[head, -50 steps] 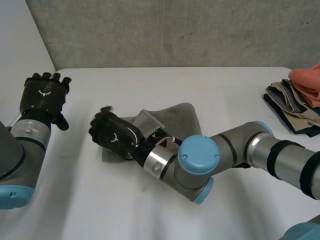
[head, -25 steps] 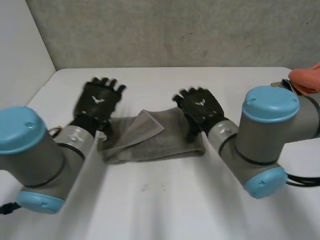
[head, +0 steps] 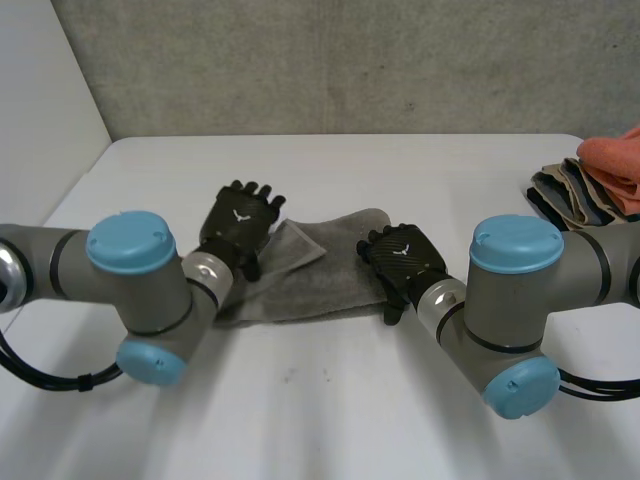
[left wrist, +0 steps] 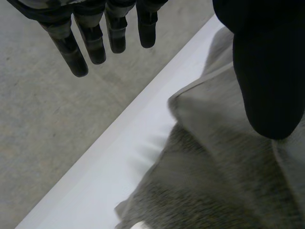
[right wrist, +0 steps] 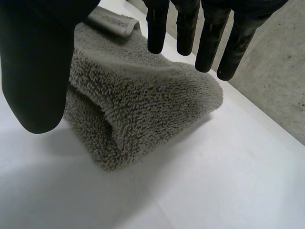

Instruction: Fold the laundry.

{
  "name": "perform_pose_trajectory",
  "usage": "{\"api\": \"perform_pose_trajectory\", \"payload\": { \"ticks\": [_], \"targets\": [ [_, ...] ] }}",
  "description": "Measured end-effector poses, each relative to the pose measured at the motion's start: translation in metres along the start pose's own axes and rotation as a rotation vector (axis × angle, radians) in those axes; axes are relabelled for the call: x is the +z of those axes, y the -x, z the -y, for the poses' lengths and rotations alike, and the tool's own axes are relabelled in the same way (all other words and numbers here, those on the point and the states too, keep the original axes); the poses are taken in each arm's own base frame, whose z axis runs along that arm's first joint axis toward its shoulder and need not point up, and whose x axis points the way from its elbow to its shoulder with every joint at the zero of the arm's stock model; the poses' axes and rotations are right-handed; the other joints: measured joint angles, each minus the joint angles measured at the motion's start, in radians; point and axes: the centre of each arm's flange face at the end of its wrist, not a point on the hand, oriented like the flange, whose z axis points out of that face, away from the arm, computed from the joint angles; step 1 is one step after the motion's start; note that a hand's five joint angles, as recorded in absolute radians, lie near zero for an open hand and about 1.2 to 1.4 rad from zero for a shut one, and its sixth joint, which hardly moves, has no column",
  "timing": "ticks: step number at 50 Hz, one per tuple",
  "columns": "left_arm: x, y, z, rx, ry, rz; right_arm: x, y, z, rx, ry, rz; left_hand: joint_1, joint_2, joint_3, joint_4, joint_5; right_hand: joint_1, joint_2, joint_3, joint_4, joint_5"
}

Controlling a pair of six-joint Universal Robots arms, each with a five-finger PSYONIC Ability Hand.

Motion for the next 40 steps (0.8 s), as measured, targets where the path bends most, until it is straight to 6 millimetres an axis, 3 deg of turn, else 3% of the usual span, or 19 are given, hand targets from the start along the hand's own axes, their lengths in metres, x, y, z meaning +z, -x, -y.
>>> {"api": "perform_pose_trajectory", "payload": {
  "ticks": [6, 10, 12, 22, 30, 40],
  "targets": [
    [0.033, 0.048, -0.019, 0.047, 0.052, 0.221, 0.002, 0.0, -0.002, -0.006, 0.004, -0.003, 0.0, 0.0, 0.0, 0.0, 0.0, 0.0, 0.0, 0.0, 0.0, 0.003],
    [0.039, 0.069, -0.025, 0.08, 0.088, 0.326, 0.003, 0.0, -0.005, -0.011, 0.013, -0.022, 0.0, 0.0, 0.0, 0.0, 0.0, 0.0, 0.0, 0.0, 0.0, 0.009],
    [0.036, 0.07, -0.022, 0.089, 0.091, 0.332, 0.004, -0.001, -0.007, -0.019, 0.021, -0.034, 0.0, 0.0, 0.0, 0.0, 0.0, 0.0, 0.0, 0.002, 0.003, 0.011],
    [0.004, 0.04, 0.006, 0.091, 0.041, 0.196, 0.006, -0.004, -0.012, -0.071, 0.041, -0.091, 0.0, 0.0, 0.0, 0.0, 0.0, 0.047, 0.031, 0.044, 0.042, 0.042],
    [-0.029, -0.002, 0.026, -0.019, -0.024, 0.0, 0.006, -0.006, -0.012, -0.08, 0.035, -0.101, 0.0, 0.0, 0.0, 0.0, 0.0, 0.047, 0.031, 0.044, 0.042, 0.042],
    [-0.023, -0.013, 0.017, -0.077, -0.016, -0.047, 0.005, -0.004, -0.013, -0.078, 0.038, -0.096, 0.0, 0.0, 0.0, 0.0, 0.0, 0.047, 0.031, 0.044, 0.042, 0.042]
  ]
}}
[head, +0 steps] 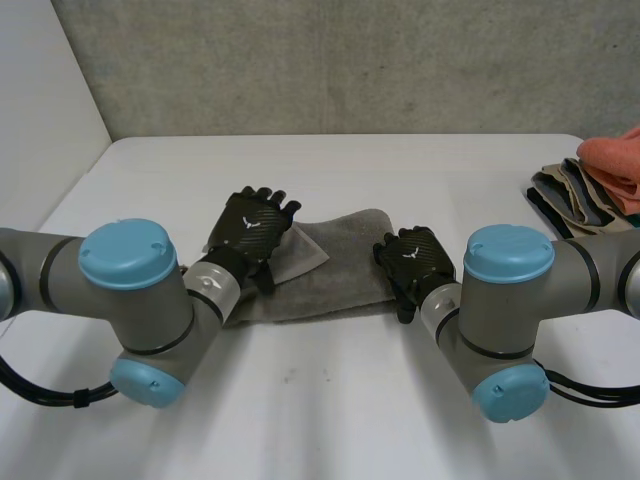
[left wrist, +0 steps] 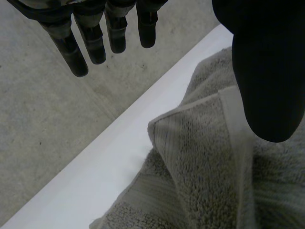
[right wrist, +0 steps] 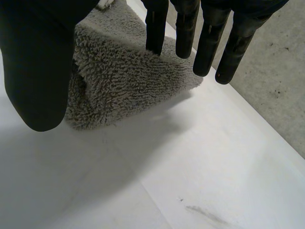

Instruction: Fold the laundry.

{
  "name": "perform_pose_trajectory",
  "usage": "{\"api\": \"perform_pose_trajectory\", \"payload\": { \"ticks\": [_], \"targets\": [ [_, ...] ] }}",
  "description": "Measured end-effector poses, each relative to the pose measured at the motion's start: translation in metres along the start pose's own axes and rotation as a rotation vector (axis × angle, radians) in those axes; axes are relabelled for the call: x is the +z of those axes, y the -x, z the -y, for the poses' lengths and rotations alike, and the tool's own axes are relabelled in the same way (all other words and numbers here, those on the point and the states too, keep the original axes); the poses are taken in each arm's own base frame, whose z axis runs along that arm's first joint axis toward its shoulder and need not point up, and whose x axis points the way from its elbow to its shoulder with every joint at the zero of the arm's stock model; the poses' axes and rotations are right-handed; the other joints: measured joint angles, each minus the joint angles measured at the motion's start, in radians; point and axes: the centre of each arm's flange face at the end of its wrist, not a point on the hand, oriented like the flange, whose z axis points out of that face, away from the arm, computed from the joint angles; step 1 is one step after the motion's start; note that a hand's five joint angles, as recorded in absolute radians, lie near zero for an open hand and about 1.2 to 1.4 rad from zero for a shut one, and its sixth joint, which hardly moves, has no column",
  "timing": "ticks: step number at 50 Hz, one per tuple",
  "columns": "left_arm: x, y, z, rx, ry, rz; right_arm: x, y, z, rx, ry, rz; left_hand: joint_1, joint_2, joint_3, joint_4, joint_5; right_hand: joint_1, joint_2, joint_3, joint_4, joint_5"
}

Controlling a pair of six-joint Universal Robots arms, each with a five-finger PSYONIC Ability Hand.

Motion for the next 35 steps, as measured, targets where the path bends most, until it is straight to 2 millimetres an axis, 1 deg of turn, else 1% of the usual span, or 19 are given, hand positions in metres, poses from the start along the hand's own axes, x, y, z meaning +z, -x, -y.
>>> {"api": "perform_pose_trajectory", "payload": {
  "ticks": [8, 10, 15, 17, 18, 19, 21, 24, 25, 28, 31, 35],
  "targets": [
    [0.013, 0.002, -0.013, 0.002, 0.033, 0.004, 0.0, 0.0, -0.001, 0.0, 0.002, 0.001, 0.0, 0.0, 0.0, 0.0, 0.0, 0.0, 0.0, 0.0, 0.0, 0.0],
    [0.02, 0.005, -0.021, 0.002, 0.057, 0.009, 0.0, 0.0, -0.001, -0.001, 0.002, 0.002, 0.0, 0.0, 0.0, 0.0, 0.0, 0.0, 0.0, 0.0, 0.0, 0.0],
    [0.031, 0.011, -0.031, 0.008, 0.072, 0.028, 0.0, 0.0, 0.0, -0.001, 0.001, 0.002, 0.0, 0.0, 0.0, 0.0, 0.0, 0.0, 0.0, 0.0, 0.0, 0.0],
    [0.037, 0.017, -0.034, 0.018, 0.074, 0.054, 0.0, 0.0, 0.0, -0.001, 0.0, 0.002, 0.002, 0.0, 0.0, 0.0, 0.0, 0.0, 0.0, 0.0, 0.0, 0.003],
    [0.041, 0.024, -0.036, 0.028, 0.077, 0.085, 0.0, 0.0, 0.0, -0.002, -0.001, 0.001, 0.003, 0.0, 0.0, 0.0, 0.0, 0.0, 0.0, 0.0, 0.001, 0.006],
    [0.041, 0.024, -0.036, 0.028, 0.077, 0.085, 0.0, 0.0, 0.0, -0.002, -0.001, 0.001, 0.003, 0.0, 0.0, 0.0, 0.0, 0.0, 0.0, 0.0, 0.001, 0.006],
    [0.048, 0.041, -0.038, 0.051, 0.083, 0.166, 0.0, 0.0, 0.0, -0.002, -0.002, 0.0, 0.003, 0.0, 0.0, 0.0, 0.0, 0.0, 0.0, 0.007, 0.011, 0.011],
    [0.053, 0.061, -0.038, 0.076, 0.091, 0.272, 0.0, 0.0, 0.001, -0.002, -0.003, -0.001, 0.002, 0.0, 0.0, 0.0, 0.0, 0.0, 0.0, 0.01, 0.014, 0.012],
    [0.054, 0.072, -0.038, 0.091, 0.095, 0.333, 0.001, 0.0, 0.001, -0.002, -0.004, -0.002, 0.002, 0.0, 0.0, 0.0, 0.0, 0.0, 0.0, 0.01, 0.016, 0.014],
    [0.053, 0.08, -0.039, 0.105, 0.101, 0.379, 0.001, -0.001, 0.001, -0.002, -0.005, -0.002, 0.002, 0.0, 0.0, 0.0, 0.0, 0.01, 0.0, 0.017, 0.023, 0.02],
    [0.05, 0.078, -0.04, 0.115, 0.105, 0.382, 0.001, -0.001, 0.002, -0.001, -0.007, -0.003, 0.0, 0.0, 0.0, 0.0, 0.0, 0.046, 0.029, 0.054, 0.062, 0.046],
    [0.045, 0.069, -0.038, 0.12, 0.1, 0.345, 0.001, -0.001, 0.002, -0.001, -0.009, -0.002, 0.0, 0.0, 0.0, 0.0, 0.0, 0.073, 0.102, 0.086, 0.092, 0.072]
  ]
}}
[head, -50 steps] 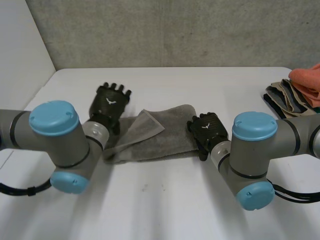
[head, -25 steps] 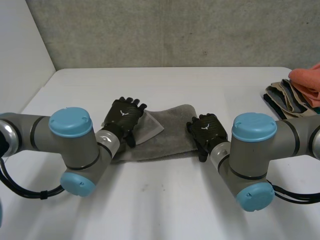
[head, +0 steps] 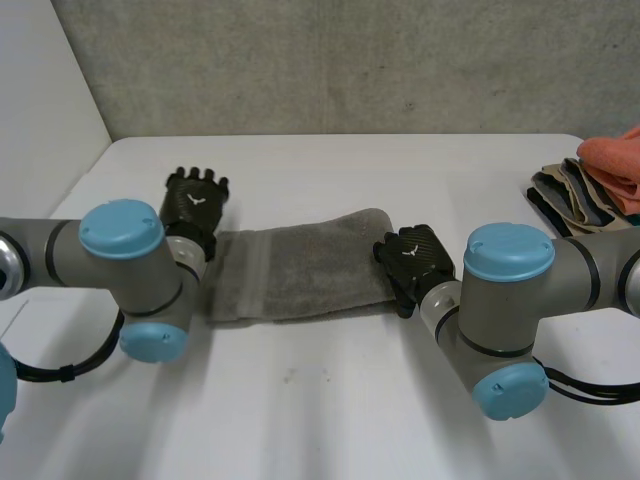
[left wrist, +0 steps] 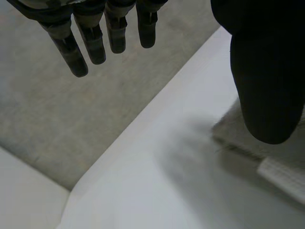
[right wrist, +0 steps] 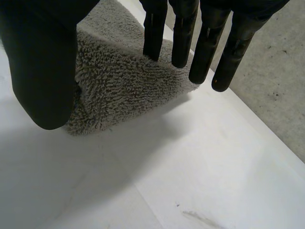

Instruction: Fold the laundry.

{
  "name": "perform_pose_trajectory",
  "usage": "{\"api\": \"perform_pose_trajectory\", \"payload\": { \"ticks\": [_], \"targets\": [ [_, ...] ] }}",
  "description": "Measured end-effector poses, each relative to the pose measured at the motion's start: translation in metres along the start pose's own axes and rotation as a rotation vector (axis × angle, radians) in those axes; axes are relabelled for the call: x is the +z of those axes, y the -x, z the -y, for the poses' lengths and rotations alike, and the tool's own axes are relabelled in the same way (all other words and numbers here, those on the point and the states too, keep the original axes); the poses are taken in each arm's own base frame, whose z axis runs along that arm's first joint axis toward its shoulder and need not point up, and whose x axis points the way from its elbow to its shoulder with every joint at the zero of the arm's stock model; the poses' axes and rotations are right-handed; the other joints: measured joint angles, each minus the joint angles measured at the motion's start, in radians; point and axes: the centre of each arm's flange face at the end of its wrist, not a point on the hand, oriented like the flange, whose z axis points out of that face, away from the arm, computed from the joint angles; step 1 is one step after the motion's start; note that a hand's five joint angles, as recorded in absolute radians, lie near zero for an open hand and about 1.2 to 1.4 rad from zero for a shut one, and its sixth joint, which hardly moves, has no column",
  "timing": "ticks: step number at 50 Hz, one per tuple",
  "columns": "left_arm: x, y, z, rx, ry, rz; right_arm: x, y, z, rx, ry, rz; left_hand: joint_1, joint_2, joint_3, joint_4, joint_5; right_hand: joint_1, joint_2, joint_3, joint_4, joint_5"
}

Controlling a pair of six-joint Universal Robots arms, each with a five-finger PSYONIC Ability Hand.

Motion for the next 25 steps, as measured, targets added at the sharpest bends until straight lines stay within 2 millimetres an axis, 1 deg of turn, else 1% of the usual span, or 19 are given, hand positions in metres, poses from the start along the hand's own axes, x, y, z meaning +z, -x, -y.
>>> {"api": "perform_pose_trajectory", "payload": {
  "ticks": [1, 3, 4, 6, 8, 14, 15, 19, 20, 22, 25],
  "targets": [
    [-0.009, -0.007, 0.005, 0.002, -0.012, -0.038, 0.0, 0.0, 0.0, 0.0, -0.001, 0.001, 0.0, 0.0, 0.0, 0.0, 0.0, 0.011, 0.016, 0.012, 0.011, 0.011],
    [-0.016, -0.012, 0.009, 0.003, -0.02, -0.059, 0.0, 0.0, 0.0, 0.001, -0.003, 0.002, 0.0, 0.0, 0.0, 0.0, 0.0, 0.023, 0.03, 0.022, 0.023, 0.022],
    [-0.016, -0.012, 0.009, 0.003, -0.02, -0.059, 0.0, 0.0, 0.0, 0.001, -0.003, 0.002, 0.0, 0.0, 0.0, 0.0, 0.0, 0.023, 0.03, 0.022, 0.023, 0.022],
    [-0.027, -0.016, 0.017, 0.003, -0.035, -0.086, 0.002, 0.001, -0.001, 0.003, -0.004, 0.006, 0.0, 0.0, 0.0, 0.0, 0.0, 0.072, 0.096, 0.084, 0.081, 0.078],
    [-0.031, -0.016, 0.02, 0.003, -0.041, -0.093, 0.003, 0.002, -0.002, 0.004, -0.004, 0.008, 0.0, 0.0, 0.0, 0.0, 0.0, 0.083, 0.115, 0.103, 0.098, 0.095],
    [-0.039, -0.016, 0.023, 0.002, -0.041, -0.1, 0.005, 0.004, -0.006, 0.007, -0.003, 0.013, 0.0, 0.0, 0.0, 0.0, 0.0, 0.123, 0.163, 0.152, 0.147, 0.144],
    [-0.04, -0.016, 0.023, 0.002, -0.039, -0.1, 0.006, 0.005, -0.007, 0.011, -0.003, 0.015, 0.0, 0.0, 0.0, 0.0, 0.0, 0.184, 0.258, 0.239, 0.234, 0.229],
    [-0.042, -0.015, 0.023, 0.003, -0.036, -0.099, 0.007, 0.005, -0.007, 0.019, -0.005, 0.017, 0.0, 0.0, 0.0, 0.0, 0.0, 0.202, 0.289, 0.275, 0.272, 0.263],
    [-0.042, -0.014, 0.023, 0.003, -0.035, -0.098, 0.008, 0.005, -0.007, 0.027, -0.009, 0.023, 0.0, 0.0, 0.0, 0.0, 0.0, 0.406, 0.555, 0.527, 0.524, 0.499],
    [-0.043, -0.013, 0.024, 0.002, -0.035, -0.096, 0.007, 0.004, -0.006, 0.034, -0.012, 0.032, 0.0, 0.0, 0.0, 0.0, 0.0, 0.493, 0.699, 0.695, 0.695, 0.668],
    [-0.043, -0.011, 0.025, 0.002, -0.037, -0.092, 0.005, 0.003, -0.006, 0.042, -0.011, 0.044, 0.0, 0.0, 0.0, 0.0, 0.0, 0.496, 0.702, 0.723, 0.722, 0.687]
  ]
}}
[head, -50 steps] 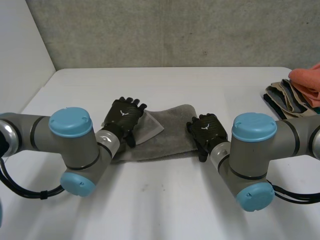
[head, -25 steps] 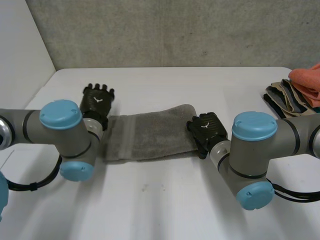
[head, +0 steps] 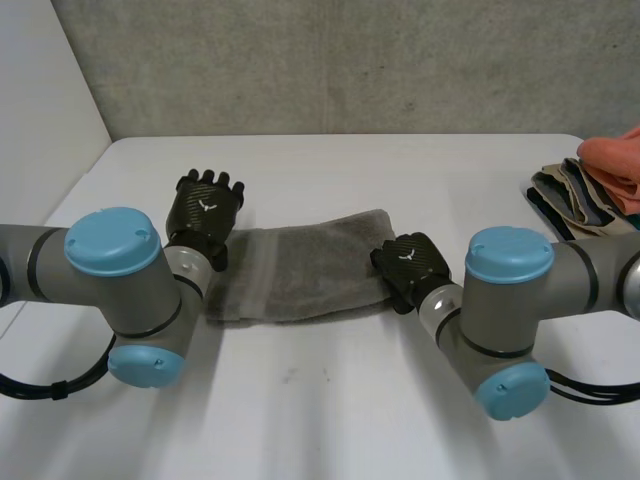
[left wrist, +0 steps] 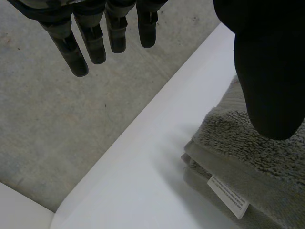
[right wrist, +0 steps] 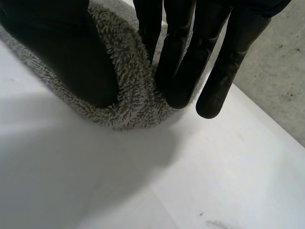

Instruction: Fold the laundry.

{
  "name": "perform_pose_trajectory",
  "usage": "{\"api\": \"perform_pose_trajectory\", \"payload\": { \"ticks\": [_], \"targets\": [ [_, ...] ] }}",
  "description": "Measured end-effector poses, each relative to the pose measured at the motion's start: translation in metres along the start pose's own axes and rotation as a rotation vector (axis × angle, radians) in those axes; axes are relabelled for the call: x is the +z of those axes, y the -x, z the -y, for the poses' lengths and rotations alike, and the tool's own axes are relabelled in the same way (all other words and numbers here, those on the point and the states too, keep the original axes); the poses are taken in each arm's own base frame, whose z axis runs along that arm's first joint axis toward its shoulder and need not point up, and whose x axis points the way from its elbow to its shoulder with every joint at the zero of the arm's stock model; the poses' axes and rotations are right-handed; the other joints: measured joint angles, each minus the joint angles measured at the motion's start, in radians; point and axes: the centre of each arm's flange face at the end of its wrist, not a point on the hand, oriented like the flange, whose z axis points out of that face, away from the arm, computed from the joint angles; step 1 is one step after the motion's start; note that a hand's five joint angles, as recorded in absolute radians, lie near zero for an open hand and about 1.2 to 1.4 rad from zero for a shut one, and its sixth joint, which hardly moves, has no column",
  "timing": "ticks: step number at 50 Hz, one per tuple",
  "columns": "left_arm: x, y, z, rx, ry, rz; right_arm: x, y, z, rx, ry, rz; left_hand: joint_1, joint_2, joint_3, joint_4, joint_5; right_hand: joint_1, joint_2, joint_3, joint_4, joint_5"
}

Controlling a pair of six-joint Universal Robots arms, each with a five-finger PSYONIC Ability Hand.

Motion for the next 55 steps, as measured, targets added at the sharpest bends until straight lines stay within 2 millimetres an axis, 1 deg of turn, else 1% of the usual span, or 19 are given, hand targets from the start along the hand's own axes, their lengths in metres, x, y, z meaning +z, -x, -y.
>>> {"api": "perform_pose_trajectory", "payload": {
  "ticks": [6, 12, 13, 17, 21, 26, 29, 30, 31, 32, 38, 40, 41, 42, 43, 44, 46, 49, 55],
  "targets": [
    [-0.005, 0.006, 0.006, -0.001, -0.008, 0.006, -0.016, -0.021, -0.006, 0.021, 0.044, -0.023, 0.0, 0.0, 0.0, 0.0, 0.0, 0.0, 0.0, 0.0, 0.001, 0.0],
    [-0.012, 0.012, 0.013, -0.003, -0.02, 0.013, -0.044, -0.07, -0.017, 0.012, 0.104, -0.12, 0.0, 0.0, 0.0, 0.0, 0.0, 0.0, 0.0, 0.0, 0.003, 0.0],
    [-0.012, 0.012, 0.013, -0.003, -0.02, 0.013, -0.044, -0.07, -0.017, 0.012, 0.104, -0.12, 0.0, 0.0, 0.0, 0.0, 0.0, 0.0, 0.0, 0.0, 0.003, 0.0],
    [-0.017, 0.017, 0.019, -0.007, -0.028, 0.018, -0.057, -0.094, -0.024, -0.09, 0.137, -0.164, 0.0, 0.0, 0.0, 0.0, 0.0, 0.01, 0.004, 0.0, 0.003, 0.0],
    [-0.022, 0.018, 0.023, -0.011, -0.035, 0.02, -0.058, -0.101, -0.021, -0.216, 0.131, -0.169, 0.0, 0.0, 0.0, 0.0, 0.0, 0.01, 0.004, 0.0, 0.003, 0.0],
    [-0.027, 0.02, 0.029, -0.015, -0.047, 0.023, -0.054, -0.082, 0.006, -0.382, 0.027, -0.125, 0.0, 0.0, 0.0, 0.0, 0.0, 0.022, 0.013, 0.0, 0.003, 0.0],
    [-0.03, 0.022, 0.035, -0.02, -0.06, 0.029, -0.051, -0.047, 0.035, -0.487, -0.123, -0.053, 0.0, 0.0, 0.0, 0.0, 0.0, 0.022, 0.013, 0.0, 0.003, 0.0],
    [-0.03, 0.022, 0.035, -0.02, -0.06, 0.029, -0.051, -0.047, 0.035, -0.487, -0.123, -0.053, 0.0, 0.0, 0.0, 0.0, 0.0, 0.022, 0.013, 0.0, 0.003, 0.0],
    [-0.032, 0.023, 0.04, -0.026, -0.073, 0.033, -0.05, -0.018, 0.052, -0.536, -0.235, 0.013, 0.0, 0.0, 0.0, 0.0, 0.0, 0.022, 0.013, 0.0, 0.003, 0.0],
    [-0.032, 0.023, 0.04, -0.027, -0.076, 0.033, -0.05, -0.013, 0.054, -0.542, -0.252, 0.027, 0.0, 0.0, 0.0, 0.0, 0.0, 0.022, 0.013, 0.0, 0.003, 0.0],
    [-0.036, 0.026, 0.053, -0.073, -0.111, 0.041, -0.051, 0.063, 0.055, -0.592, -0.438, 0.254, 0.0, 0.0, 0.0, 0.0, 0.0, 0.034, 0.01, -0.001, 0.002, -0.001],
    [-0.037, 0.027, 0.056, -0.094, -0.12, 0.041, -0.051, 0.079, 0.052, -0.591, -0.463, 0.307, 0.0, 0.0, 0.0, 0.0, 0.0, -0.092, -0.198, -0.224, -0.224, -0.176],
    [-0.037, 0.027, 0.057, -0.099, -0.122, 0.041, -0.052, 0.082, 0.051, -0.589, -0.465, 0.316, 0.0, 0.0, 0.0, 0.0, 0.0, -0.092, -0.198, -0.224, -0.224, -0.176],
    [-0.037, 0.027, 0.058, -0.104, -0.125, 0.041, -0.052, 0.086, 0.05, -0.584, -0.466, 0.325, 0.0, 0.0, 0.0, 0.0, 0.0, -0.241, -0.359, -0.384, -0.384, -0.325],
    [-0.037, 0.027, 0.059, -0.113, -0.13, 0.039, -0.051, 0.088, 0.05, -0.574, -0.462, 0.326, 0.0, 0.0, 0.0, 0.0, 0.0, -0.241, -0.359, -0.384, -0.384, -0.325],
    [-0.038, 0.026, 0.061, -0.125, -0.136, 0.036, -0.05, 0.088, 0.05, -0.559, -0.451, 0.319, 0.0, 0.0, 0.0, 0.0, 0.0, -0.611, -0.783, -0.803, -0.802, -0.738],
    [-0.038, 0.024, 0.065, -0.139, -0.146, 0.029, -0.048, 0.083, 0.052, -0.501, -0.411, 0.277, 0.0, 0.0, 0.0, 0.0, 0.0, -0.687, -0.91, -0.935, -0.933, -0.863],
    [-0.04, 0.02, 0.072, -0.16, -0.165, 0.016, -0.046, 0.065, 0.059, -0.382, -0.357, 0.194, 0.0, 0.0, 0.0, 0.0, 0.0, -0.696, -0.932, -0.971, -0.954, -0.89],
    [-0.047, 0.005, 0.093, -0.226, -0.214, -0.033, -0.054, 0.003, 0.083, 0.029, -0.273, 0.038, 0.0, 0.0, 0.0, 0.0, 0.0, -0.696, -0.932, -0.971, -0.954, -0.89]
  ]
}}
